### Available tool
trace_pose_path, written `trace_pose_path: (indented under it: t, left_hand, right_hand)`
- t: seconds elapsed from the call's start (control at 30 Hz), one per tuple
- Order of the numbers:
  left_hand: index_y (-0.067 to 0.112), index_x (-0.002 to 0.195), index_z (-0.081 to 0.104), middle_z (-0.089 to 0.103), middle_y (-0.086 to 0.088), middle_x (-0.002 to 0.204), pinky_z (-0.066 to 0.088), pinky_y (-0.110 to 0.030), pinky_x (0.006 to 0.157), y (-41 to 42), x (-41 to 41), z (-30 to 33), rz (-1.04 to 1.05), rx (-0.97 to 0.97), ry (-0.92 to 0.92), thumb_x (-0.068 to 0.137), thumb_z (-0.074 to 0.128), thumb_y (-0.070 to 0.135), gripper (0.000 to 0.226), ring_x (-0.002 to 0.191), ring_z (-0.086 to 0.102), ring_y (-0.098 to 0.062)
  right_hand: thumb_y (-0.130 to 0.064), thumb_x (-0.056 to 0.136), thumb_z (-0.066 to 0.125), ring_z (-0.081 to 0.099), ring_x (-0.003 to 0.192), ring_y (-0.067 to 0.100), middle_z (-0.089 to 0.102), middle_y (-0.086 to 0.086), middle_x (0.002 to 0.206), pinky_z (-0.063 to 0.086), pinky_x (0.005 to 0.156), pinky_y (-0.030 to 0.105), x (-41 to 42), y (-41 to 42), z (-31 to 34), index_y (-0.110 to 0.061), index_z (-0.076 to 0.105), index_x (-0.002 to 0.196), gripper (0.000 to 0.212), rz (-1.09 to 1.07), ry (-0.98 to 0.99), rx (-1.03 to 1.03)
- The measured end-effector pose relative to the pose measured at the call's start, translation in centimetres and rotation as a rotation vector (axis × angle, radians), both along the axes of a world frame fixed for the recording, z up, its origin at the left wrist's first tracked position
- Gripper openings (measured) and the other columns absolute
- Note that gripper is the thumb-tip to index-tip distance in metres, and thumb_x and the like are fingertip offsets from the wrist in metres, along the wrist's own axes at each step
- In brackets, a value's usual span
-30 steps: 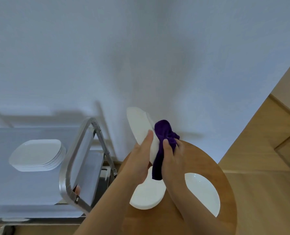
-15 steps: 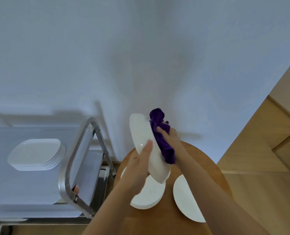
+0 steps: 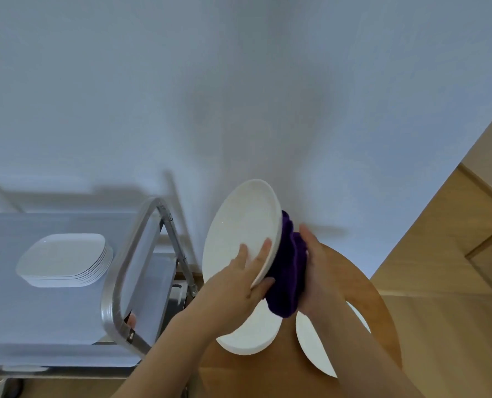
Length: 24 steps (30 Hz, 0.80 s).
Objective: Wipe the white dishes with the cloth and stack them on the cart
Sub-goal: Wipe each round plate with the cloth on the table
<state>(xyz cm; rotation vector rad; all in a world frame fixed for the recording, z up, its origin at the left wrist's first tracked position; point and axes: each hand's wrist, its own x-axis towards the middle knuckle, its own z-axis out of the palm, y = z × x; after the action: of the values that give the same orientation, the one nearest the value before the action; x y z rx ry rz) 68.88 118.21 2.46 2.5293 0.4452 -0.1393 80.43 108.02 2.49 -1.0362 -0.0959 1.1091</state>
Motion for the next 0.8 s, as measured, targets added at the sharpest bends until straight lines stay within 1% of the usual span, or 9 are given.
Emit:
trace_pose_path:
  t: [0.13,0.27,0.4,0.47,0.53,0.6,0.67,0.73,0.8]
  left_hand:
    - [0.052,0.138,-0.027,-0.006,-0.002,0.162,0.046,-0.037,0.099,0.3,0.2,0.9,-0.159,0.297,0.063,0.101,0.024,0.049,0.064,0.119,0.054,-0.024]
    - [0.040,0.150,-0.010,-0.004,-0.001,0.162,0.022,-0.049,0.115,0.7,0.9,0.9,-0.210,0.517,0.151,0.099,0.026,0.054,0.063,0.132,0.041,-0.028]
    - [0.044,0.150,0.000,0.000,0.015,0.160,-0.012,-0.052,0.114,2.1,0.1,1.4,-0.059,0.320,0.046,0.067,0.022,0.090,0.097,0.148,-0.001,-0.012]
    - [0.042,0.150,0.002,-0.003,0.020,0.155,-0.009,-0.051,0.114,3.2,-0.5,2.0,0.196,0.271,-0.190,0.064,0.024,0.090,0.101,0.147,-0.007,-0.011]
    - [0.032,0.152,0.012,0.012,0.007,0.159,0.016,-0.051,0.116,4.4,-0.7,2.0,0.562,-0.017,-0.417,0.083,0.051,0.064,0.086,0.147,0.012,-0.022]
    - [0.021,0.147,0.035,0.046,-0.010,0.145,0.050,-0.046,0.093,5.0,-0.7,2.1,0.811,-0.770,-0.514,0.090,0.063,0.031,0.064,0.128,0.050,-0.030]
    - [0.009,0.115,0.069,0.072,-0.015,0.107,0.059,-0.041,0.065,5.2,-1.3,1.5,0.777,-1.407,-0.481,0.083,0.062,0.020,0.034,0.091,0.071,-0.031]
    - [0.008,0.088,0.079,0.074,-0.016,0.094,0.058,-0.044,0.060,4.9,-1.7,0.5,0.712,-1.599,-0.505,0.079,0.060,0.020,0.024,0.082,0.072,-0.034]
    - [0.010,0.088,0.079,0.073,-0.017,0.101,0.058,-0.046,0.064,4.5,-1.7,-0.6,0.679,-1.649,-0.594,0.083,0.057,0.024,0.027,0.088,0.071,-0.035]
  right_hand:
    - [-0.048,0.056,0.076,0.071,0.084,0.024,0.073,0.006,0.095,0.057,0.062,0.033,0.5,0.4,0.5,-0.019,0.062,0.109,0.062,0.008,-0.055,0.014]
    - [-0.019,0.051,0.073,0.068,0.079,0.030,0.072,0.011,0.086,0.055,0.065,0.040,0.2,0.5,-0.3,-0.012,0.063,0.104,0.054,-0.018,-0.021,-0.035]
    - [-0.018,0.053,0.059,0.063,0.081,0.031,0.071,0.009,0.076,0.054,0.060,0.037,0.5,-0.4,-1.2,-0.012,0.061,0.102,0.050,-0.130,0.050,-0.025]
    - [-0.014,0.061,0.055,0.062,0.075,0.030,0.070,0.007,0.066,0.053,0.052,0.035,1.0,-1.4,-1.3,-0.013,0.058,0.099,0.038,-0.167,0.080,-0.035]
    - [-0.016,0.062,0.054,0.064,0.062,0.027,0.069,0.005,0.060,0.051,0.046,0.033,1.1,-2.3,-1.0,-0.013,0.056,0.095,0.033,-0.166,0.061,-0.062]
    - [-0.018,0.051,0.056,0.064,0.051,0.026,0.068,0.005,0.058,0.050,0.046,0.034,1.0,-3.0,-0.8,-0.012,0.057,0.093,0.042,-0.145,0.031,-0.080]
    - [-0.018,0.048,0.057,0.065,0.048,0.026,0.068,0.006,0.058,0.050,0.044,0.035,0.7,-3.4,-0.4,-0.012,0.057,0.091,0.044,-0.111,-0.004,-0.104]
    - [-0.020,0.047,0.066,0.067,0.051,0.026,0.070,0.007,0.061,0.051,0.046,0.038,0.7,-3.4,-0.3,-0.013,0.058,0.093,0.047,-0.086,-0.008,-0.152]
    - [-0.038,0.053,0.076,0.071,0.066,0.028,0.073,0.008,0.075,0.055,0.057,0.039,1.3,-3.4,-0.4,-0.016,0.062,0.100,0.053,-0.121,-0.044,-0.216]
